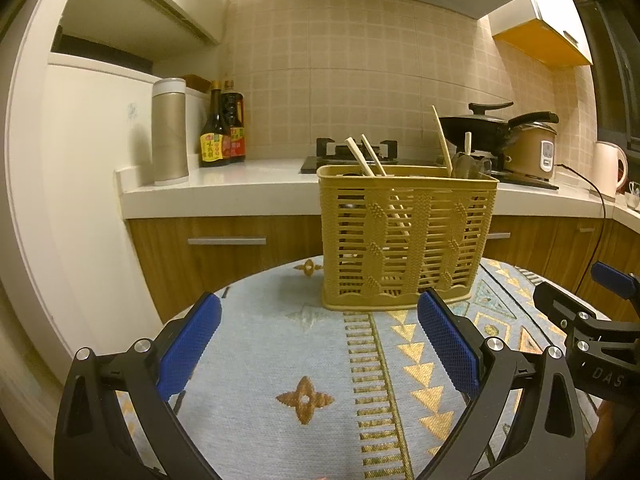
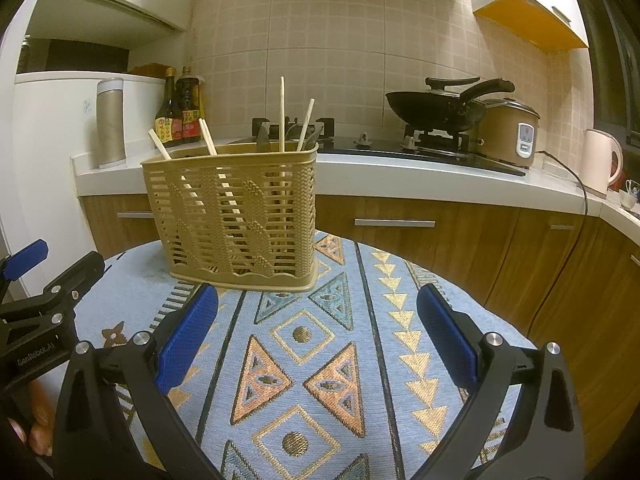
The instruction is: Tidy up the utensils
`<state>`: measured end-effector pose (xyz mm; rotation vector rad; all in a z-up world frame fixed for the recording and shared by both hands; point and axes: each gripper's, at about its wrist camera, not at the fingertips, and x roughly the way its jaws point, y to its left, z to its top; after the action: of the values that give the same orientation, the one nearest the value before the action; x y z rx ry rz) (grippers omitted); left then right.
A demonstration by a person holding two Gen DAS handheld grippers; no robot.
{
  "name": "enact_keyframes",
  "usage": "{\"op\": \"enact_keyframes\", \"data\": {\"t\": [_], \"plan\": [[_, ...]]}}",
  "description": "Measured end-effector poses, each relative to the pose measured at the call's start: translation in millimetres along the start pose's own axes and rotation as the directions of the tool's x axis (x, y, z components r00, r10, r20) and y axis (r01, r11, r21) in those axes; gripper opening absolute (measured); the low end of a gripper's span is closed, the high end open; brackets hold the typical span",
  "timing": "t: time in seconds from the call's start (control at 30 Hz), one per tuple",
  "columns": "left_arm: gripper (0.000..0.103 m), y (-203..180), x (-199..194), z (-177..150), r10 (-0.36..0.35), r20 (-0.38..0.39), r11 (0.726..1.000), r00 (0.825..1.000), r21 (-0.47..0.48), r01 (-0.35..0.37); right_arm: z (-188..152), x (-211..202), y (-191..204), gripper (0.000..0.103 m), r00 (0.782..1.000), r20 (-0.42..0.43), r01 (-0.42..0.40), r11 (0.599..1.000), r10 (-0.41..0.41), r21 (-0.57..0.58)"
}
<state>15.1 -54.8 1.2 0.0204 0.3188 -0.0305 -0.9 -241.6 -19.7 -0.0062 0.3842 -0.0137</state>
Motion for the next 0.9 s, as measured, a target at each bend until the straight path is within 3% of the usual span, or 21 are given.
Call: {"op": "enact_keyframes", "data": {"t": [0.9], "plan": [[0.095,-0.2,4.6,0.0,0.001,-0.023,1.0,1.0,-0.006,-0.001,-0.6,4.9,-0.6,0.095,1.0,-0.021,0.005,1.0,-0.005,0.008]]}}
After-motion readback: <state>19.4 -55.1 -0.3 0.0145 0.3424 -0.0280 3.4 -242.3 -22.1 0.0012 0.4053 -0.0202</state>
